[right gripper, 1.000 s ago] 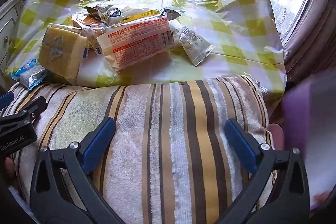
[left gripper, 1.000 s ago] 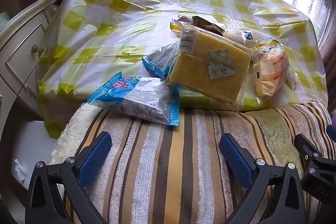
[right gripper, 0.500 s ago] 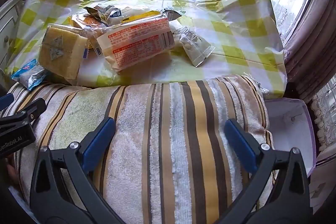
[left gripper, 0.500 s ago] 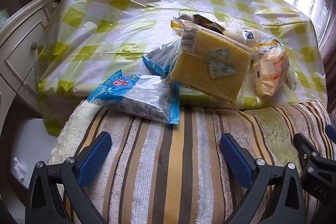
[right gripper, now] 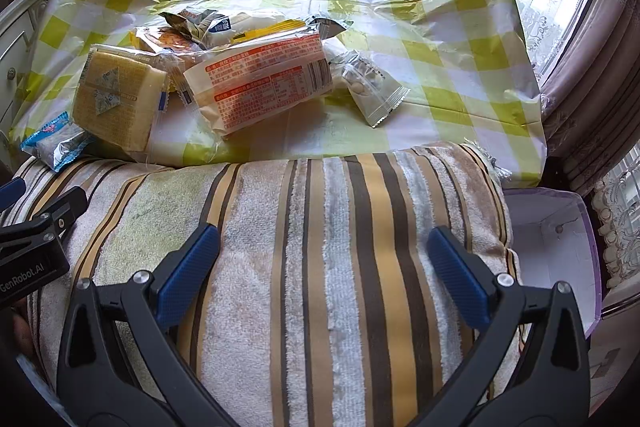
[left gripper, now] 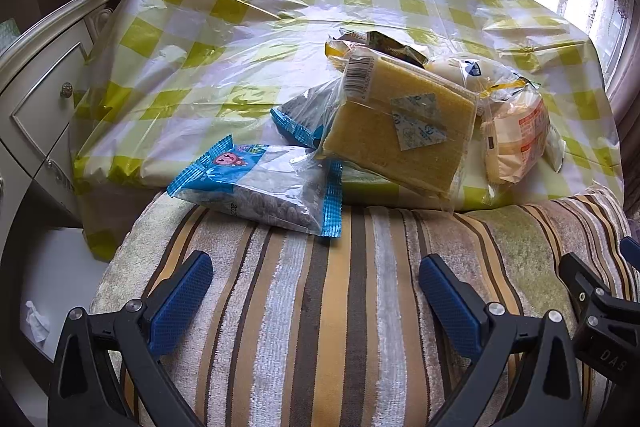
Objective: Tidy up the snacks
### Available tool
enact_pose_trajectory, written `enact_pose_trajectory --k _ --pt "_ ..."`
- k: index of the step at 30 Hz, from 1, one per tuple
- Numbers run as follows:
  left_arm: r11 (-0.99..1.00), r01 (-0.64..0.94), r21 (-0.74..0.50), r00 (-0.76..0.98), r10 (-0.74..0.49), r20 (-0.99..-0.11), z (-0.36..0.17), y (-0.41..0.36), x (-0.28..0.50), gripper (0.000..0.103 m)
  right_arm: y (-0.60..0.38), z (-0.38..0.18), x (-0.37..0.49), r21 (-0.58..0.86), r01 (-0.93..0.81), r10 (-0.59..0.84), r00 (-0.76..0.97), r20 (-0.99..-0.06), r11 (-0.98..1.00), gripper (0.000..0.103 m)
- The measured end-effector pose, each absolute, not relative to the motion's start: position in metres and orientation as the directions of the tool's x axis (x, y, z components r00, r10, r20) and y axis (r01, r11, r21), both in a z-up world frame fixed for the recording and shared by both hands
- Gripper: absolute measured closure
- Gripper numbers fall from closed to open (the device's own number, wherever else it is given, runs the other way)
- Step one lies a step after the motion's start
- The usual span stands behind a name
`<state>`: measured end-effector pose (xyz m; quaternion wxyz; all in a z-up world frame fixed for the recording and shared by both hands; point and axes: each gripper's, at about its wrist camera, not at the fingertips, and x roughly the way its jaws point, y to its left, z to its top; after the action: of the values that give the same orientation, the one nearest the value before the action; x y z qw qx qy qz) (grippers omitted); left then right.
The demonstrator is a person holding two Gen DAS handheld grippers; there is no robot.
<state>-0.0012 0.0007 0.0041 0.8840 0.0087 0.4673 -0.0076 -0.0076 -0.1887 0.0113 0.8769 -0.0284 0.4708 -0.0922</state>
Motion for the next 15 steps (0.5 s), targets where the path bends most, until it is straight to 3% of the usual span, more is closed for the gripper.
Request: enact_pose_trajectory --k 15 --pt "1.0 0.021 -0.017 0.595 -0.026 -0.804 0.0039 0.0022 -0.0026 0.0 -0.1851 0.0088 -0.0045 -0.175 0.134 -0.22 0.527 -0.821 0.975 0.0"
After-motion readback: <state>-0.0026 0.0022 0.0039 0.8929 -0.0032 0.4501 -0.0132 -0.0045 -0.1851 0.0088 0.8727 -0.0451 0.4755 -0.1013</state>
